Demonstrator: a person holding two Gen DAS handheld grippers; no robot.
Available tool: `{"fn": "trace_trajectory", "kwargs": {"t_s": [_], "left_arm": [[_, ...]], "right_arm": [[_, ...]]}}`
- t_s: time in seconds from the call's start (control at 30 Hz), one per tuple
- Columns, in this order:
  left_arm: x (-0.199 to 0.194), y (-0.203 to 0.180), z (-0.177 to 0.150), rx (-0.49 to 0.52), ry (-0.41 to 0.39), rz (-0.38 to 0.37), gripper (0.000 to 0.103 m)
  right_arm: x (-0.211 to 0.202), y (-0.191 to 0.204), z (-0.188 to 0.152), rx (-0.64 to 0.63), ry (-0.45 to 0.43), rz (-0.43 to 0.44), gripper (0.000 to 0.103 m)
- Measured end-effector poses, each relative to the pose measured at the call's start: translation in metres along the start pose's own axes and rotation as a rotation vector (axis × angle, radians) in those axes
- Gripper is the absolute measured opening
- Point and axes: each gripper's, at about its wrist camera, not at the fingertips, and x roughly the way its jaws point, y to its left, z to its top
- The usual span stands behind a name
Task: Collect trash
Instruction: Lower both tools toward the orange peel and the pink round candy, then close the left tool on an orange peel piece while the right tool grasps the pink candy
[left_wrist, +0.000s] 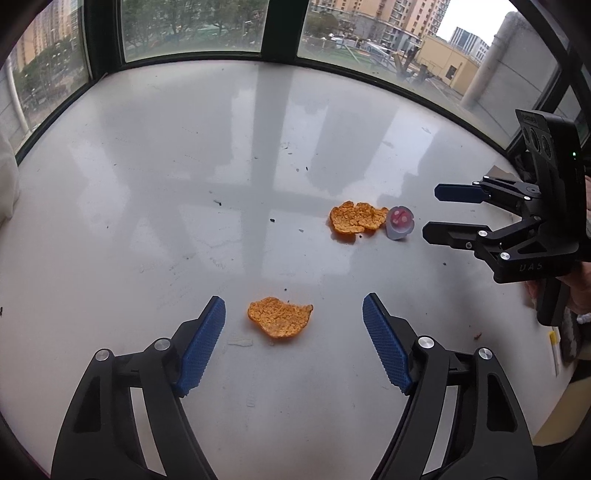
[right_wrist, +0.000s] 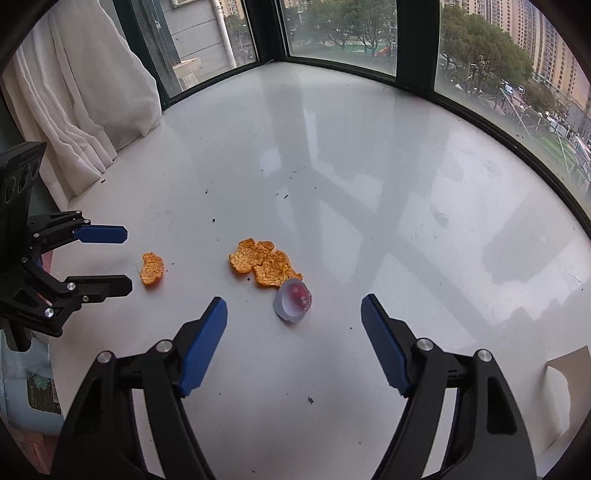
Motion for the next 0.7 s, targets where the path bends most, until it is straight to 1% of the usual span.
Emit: {"fn": "trace_trajectory", "kwargs": {"t_s": [0.07,0.17,0.27,0.4,0.57,0.7], "left_arm": [[0.004,0.002,-0.001,-0.009,-0.005,-0.003,0.073],[0.011,0.008,-0.001,-0.021,-0.010,-0.009,0.067],[0.013,0.013,-0.002,-0.030,-0.012,-0.012,0.063],[0.016,0.015,-0.004,-0.040,-0.004,-0.014,0.047],[0.016,0.015,-0.007,-0.047,-0.008,-0.015,0.045],[0.019,0.016,-0.011,-0.050,-0.013,-0.010,0.041]], "right_arm": [[0.005,-0.004,0.000,0.009,0.004,0.007,0.072],[0.009,-0.006,0.001,0.012,0.004,0.019,0.065],[0.012,-0.008,0.002,0.017,-0.003,0.031,0.063],[0.018,-0.010,0.004,0.022,0.003,0.039,0.056],[0.021,-0.009,0.007,0.021,0.005,0.033,0.053],[0.024,-0.010,0.005,0.022,0.012,0.032,0.051]]}}
